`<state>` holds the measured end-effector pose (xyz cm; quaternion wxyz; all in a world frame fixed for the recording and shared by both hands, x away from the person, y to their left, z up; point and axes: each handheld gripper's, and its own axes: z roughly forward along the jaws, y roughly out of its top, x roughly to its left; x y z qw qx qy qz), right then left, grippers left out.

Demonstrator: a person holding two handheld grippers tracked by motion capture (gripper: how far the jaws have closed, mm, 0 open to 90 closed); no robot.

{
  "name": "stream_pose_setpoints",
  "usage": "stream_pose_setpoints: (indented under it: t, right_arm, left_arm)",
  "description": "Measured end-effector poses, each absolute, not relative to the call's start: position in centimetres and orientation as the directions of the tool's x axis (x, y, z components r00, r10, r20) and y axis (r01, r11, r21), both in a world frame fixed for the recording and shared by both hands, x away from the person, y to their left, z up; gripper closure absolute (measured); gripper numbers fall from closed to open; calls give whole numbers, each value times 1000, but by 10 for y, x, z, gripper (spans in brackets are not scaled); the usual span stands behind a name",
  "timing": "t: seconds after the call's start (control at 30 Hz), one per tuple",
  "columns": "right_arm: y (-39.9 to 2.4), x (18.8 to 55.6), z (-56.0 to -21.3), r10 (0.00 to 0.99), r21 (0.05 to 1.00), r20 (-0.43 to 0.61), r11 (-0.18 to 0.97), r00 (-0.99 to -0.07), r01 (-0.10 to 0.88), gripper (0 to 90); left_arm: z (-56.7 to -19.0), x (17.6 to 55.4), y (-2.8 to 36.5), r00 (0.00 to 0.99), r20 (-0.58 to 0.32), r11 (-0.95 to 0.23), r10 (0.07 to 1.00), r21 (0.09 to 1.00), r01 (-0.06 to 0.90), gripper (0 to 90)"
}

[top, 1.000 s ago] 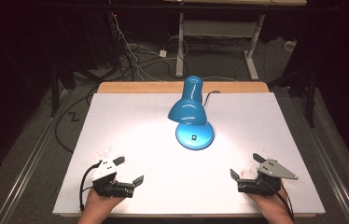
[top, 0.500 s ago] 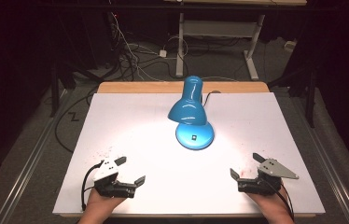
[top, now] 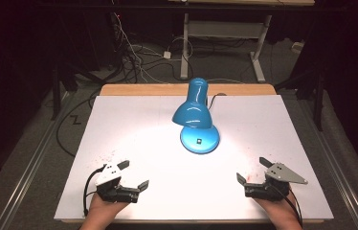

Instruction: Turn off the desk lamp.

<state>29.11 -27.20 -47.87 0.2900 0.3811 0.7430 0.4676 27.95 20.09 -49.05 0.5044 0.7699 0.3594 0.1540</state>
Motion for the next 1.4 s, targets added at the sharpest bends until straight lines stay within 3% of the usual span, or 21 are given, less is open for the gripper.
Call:
stream_pose_setpoints:
  t: [0.6, 0.77, 1.27, 1.4]
  right_arm:
    - [-273, 288, -476, 833, 911, -54, 267, -551, 314, 277]
    - [-273, 288, -477, 837, 911, -51, 262, -546, 318, 395]
    - [-273, 290, -479, 847, 893, -50, 275, -529, 355, 617]
    - [-272, 290, -479, 846, 888, -30, 267, -532, 375, 728]
  left_arm:
    - [-489, 279, 201, 695, -126, -232, 708, 888, 397, 0]
    - [-489, 280, 202, 695, -127, -232, 708, 888, 398, 0]
    - [-489, 281, 204, 694, -141, -219, 706, 888, 403, 0]
    - [-489, 281, 204, 697, -141, -219, 703, 890, 401, 0]
